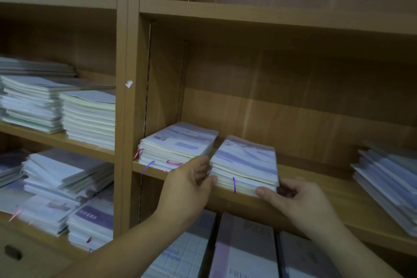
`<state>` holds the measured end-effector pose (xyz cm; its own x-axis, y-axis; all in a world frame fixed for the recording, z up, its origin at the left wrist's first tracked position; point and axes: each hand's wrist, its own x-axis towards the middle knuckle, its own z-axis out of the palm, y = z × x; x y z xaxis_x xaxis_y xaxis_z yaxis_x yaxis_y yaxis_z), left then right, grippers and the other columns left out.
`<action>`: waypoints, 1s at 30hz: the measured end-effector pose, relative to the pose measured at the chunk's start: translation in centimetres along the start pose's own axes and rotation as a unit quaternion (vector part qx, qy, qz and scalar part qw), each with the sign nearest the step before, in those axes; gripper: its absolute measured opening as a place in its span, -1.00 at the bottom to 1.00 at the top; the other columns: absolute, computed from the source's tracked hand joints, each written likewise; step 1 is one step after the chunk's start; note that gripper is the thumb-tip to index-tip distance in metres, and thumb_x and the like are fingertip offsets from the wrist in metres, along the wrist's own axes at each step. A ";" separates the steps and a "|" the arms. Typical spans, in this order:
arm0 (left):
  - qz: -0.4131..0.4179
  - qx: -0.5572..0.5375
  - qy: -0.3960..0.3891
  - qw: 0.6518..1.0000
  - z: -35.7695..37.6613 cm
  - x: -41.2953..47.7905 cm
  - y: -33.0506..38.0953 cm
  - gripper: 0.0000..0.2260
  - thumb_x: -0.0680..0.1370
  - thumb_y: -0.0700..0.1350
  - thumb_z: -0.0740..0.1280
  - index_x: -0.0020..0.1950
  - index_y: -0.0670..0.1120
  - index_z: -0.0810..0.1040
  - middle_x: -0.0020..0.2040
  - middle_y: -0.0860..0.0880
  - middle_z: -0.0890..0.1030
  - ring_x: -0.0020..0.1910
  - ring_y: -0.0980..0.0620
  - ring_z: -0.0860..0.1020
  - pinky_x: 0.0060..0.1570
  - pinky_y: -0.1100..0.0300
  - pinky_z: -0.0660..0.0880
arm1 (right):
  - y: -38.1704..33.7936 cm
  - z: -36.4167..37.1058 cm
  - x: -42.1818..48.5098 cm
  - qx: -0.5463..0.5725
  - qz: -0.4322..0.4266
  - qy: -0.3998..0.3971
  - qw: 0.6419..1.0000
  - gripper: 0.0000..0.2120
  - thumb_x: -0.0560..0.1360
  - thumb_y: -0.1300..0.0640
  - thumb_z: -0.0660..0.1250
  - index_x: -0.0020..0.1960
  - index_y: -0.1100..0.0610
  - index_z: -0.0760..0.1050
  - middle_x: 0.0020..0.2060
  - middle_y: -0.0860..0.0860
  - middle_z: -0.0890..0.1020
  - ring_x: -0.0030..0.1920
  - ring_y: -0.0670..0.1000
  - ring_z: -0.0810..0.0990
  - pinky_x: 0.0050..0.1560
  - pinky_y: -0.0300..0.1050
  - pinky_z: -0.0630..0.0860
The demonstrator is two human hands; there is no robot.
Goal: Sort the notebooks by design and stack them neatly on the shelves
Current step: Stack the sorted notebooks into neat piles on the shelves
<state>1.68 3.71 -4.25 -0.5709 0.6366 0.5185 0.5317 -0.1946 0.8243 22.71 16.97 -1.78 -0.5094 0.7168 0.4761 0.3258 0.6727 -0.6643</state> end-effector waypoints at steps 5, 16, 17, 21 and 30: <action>0.052 0.049 -0.001 0.997 0.1 -0.3 0.8 -0.55 0.54 -0.19 0.47 0.06 0.42 0.53 -0.09 0.61 0.54 0.08 0.49 0.55 0.05 0.56 0.41 | 0.5 0.3 -0.5 -0.037 -0.025 0.033 0.998 -0.72 0.29 -0.31 0.51 -0.31 -0.12 0.63 -0.35 0.00 0.50 -0.32 -0.07 0.51 -0.33 -0.24 0.34; 0.035 0.042 0.036 0.998 0.3 0.1 -0.3 -0.71 0.51 -0.11 0.52 0.18 0.16 0.66 0.00 0.30 0.68 0.02 0.41 0.61 0.11 0.40 0.55 | 0.5 0.4 -0.7 -0.039 -0.028 0.066 0.997 -0.66 0.28 -0.28 0.53 -0.46 -0.10 0.52 -0.40 -0.01 0.45 -0.30 -0.05 0.49 -0.34 -0.25 0.30; 0.038 0.047 0.034 0.998 0.3 0.1 -0.3 -0.71 0.52 -0.10 0.51 0.20 0.16 0.65 0.03 0.28 0.69 0.03 0.41 0.61 0.12 0.38 0.56 | 0.5 0.4 -0.7 -0.035 -0.028 0.069 0.997 -0.63 0.28 -0.30 0.52 -0.45 -0.06 0.53 -0.41 0.00 0.46 -0.31 -0.05 0.49 -0.34 -0.25 0.30; 0.081 0.114 0.045 0.989 0.2 0.2 -0.3 -0.69 0.59 0.04 0.41 0.33 0.08 0.62 0.08 0.21 0.70 0.08 0.34 0.61 0.12 0.35 0.55 | 0.5 0.3 -0.9 -0.014 -0.023 0.085 0.996 -0.50 0.33 -0.41 0.37 -0.32 0.06 0.57 -0.38 0.04 0.55 -0.35 -0.03 0.49 -0.34 -0.20 0.33; 0.085 0.104 0.066 0.989 0.3 0.8 -0.6 -0.79 0.58 0.02 0.43 0.21 0.07 0.70 -0.01 0.20 0.72 0.00 0.30 0.63 0.10 0.22 0.60 | 0.4 0.7 -1.2 -0.024 -0.035 0.093 0.995 -0.70 0.42 -0.37 0.32 -0.19 -0.18 0.64 -0.34 -0.04 0.50 -0.29 -0.09 0.52 -0.34 -0.31 0.35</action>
<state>1.10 4.56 -4.39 -0.5310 0.5023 0.6825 0.7370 -0.1238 0.6645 22.93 16.19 -3.00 -0.3769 0.6860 0.6223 0.3351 0.7274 -0.5989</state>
